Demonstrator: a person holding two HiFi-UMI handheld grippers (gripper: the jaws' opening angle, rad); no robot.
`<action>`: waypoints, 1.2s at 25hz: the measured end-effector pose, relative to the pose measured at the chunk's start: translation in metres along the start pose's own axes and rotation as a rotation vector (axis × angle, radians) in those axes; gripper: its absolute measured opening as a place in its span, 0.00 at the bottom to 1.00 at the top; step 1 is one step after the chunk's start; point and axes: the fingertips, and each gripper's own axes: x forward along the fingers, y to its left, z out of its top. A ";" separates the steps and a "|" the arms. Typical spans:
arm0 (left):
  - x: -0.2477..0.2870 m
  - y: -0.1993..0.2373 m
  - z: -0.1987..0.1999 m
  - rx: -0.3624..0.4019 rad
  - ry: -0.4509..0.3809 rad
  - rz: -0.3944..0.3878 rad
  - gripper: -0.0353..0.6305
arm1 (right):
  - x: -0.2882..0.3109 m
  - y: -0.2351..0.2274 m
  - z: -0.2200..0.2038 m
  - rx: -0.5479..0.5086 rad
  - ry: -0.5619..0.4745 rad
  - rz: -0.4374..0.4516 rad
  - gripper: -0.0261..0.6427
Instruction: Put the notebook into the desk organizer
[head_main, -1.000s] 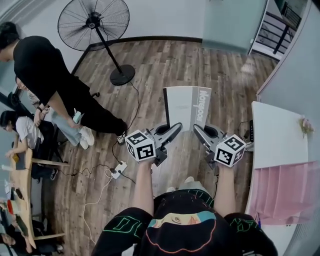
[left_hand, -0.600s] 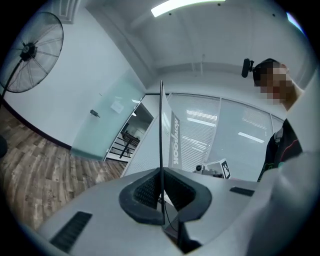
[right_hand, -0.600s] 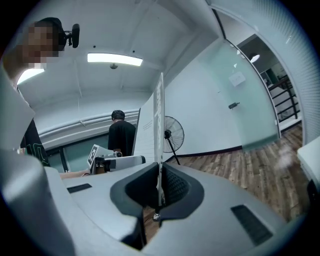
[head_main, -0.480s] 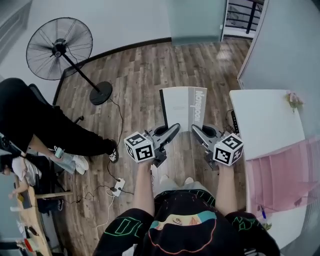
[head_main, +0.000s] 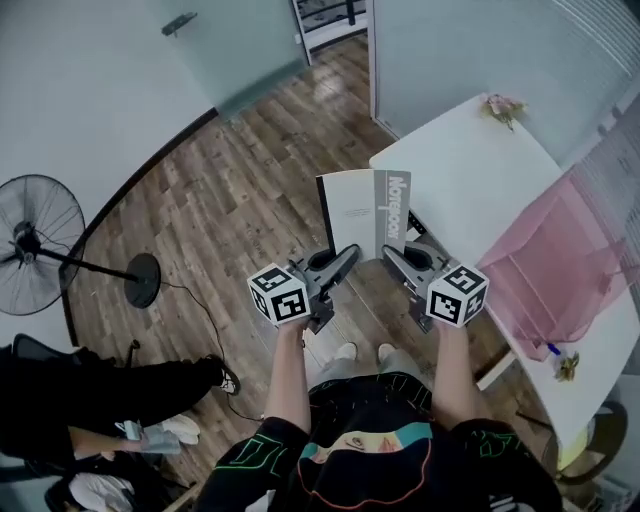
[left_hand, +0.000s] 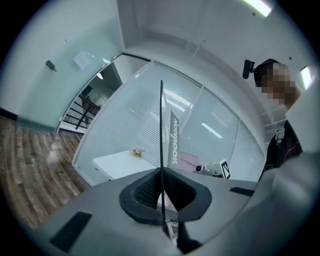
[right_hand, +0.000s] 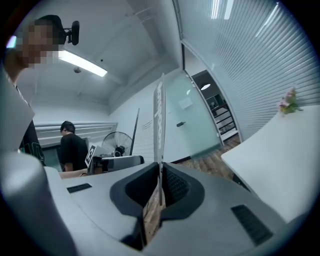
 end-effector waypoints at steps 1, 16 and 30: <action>0.008 0.000 -0.001 -0.004 0.022 -0.037 0.06 | -0.005 -0.005 0.000 0.011 -0.018 -0.041 0.06; 0.094 -0.099 -0.131 -0.127 0.430 -0.582 0.06 | -0.179 -0.013 -0.088 0.219 -0.179 -0.640 0.07; 0.142 -0.182 -0.224 -0.343 0.715 -0.699 0.06 | -0.298 -0.005 -0.145 0.345 -0.248 -0.834 0.08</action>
